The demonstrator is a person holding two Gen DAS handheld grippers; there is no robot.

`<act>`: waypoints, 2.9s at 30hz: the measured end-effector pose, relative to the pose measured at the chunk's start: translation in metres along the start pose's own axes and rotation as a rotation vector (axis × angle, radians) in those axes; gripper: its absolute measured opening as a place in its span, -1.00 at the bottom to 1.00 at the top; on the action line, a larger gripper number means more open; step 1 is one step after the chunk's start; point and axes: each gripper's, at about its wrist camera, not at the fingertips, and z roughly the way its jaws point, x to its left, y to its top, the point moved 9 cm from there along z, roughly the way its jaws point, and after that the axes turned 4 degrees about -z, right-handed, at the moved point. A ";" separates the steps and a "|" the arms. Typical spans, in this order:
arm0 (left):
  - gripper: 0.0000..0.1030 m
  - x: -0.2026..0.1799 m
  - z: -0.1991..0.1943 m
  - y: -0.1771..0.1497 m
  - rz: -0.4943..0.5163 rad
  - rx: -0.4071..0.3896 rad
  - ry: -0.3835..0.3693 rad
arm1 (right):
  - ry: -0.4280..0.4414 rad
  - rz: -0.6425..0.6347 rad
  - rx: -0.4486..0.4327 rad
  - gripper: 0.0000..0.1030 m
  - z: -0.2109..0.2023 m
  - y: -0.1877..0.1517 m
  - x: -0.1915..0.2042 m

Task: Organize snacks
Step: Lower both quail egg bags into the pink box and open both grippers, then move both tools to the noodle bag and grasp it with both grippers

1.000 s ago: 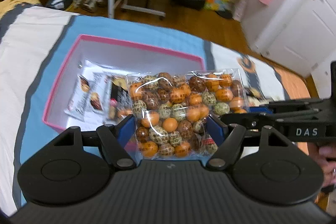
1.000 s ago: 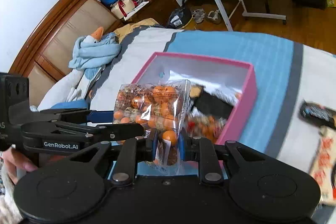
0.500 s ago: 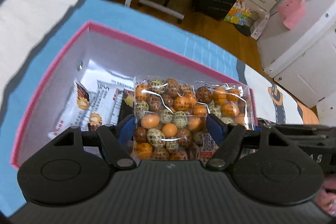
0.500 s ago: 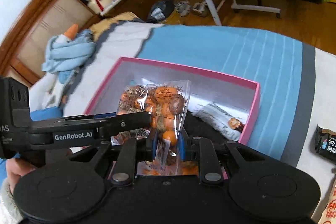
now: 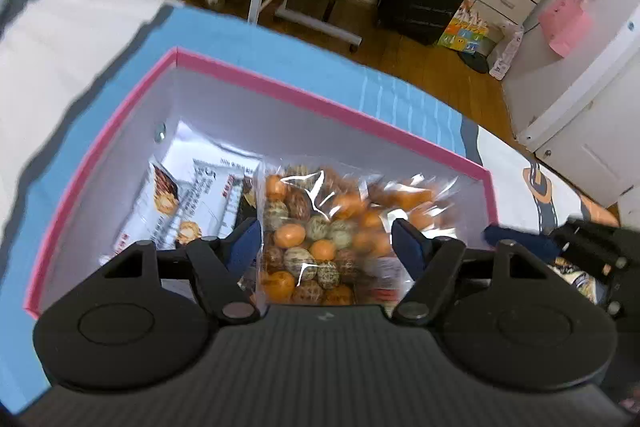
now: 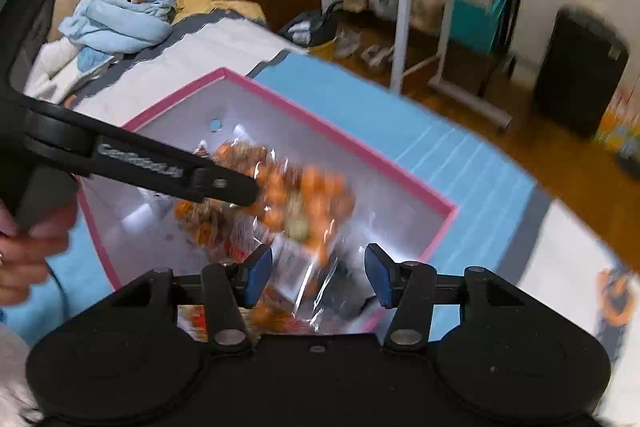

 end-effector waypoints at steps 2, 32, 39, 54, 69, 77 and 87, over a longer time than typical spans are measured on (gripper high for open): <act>0.39 -0.004 -0.013 -0.002 0.036 -0.027 0.022 | -0.025 -0.010 -0.026 0.11 -0.013 -0.002 -0.006; 0.98 -0.222 -0.104 -0.111 0.461 0.003 -0.142 | -0.180 -0.194 -0.138 0.75 -0.225 -0.164 -0.064; 1.00 -0.249 -0.031 -0.138 0.375 0.105 -0.119 | -0.237 -0.102 -0.060 0.79 -0.195 -0.210 -0.116; 0.93 -0.263 0.088 -0.162 0.196 0.209 -0.209 | -0.143 0.061 -0.018 0.80 -0.105 -0.271 -0.169; 0.02 -0.273 0.102 -0.178 0.154 0.225 -0.375 | -0.130 0.096 -0.105 1.00 -0.091 -0.275 -0.173; -0.03 -0.279 0.095 -0.181 0.200 0.192 -0.389 | -0.150 0.016 -0.102 0.71 -0.101 -0.269 -0.153; 0.15 -0.289 0.074 -0.191 0.279 0.202 -0.353 | -0.171 0.083 -0.030 0.71 -0.120 -0.262 -0.136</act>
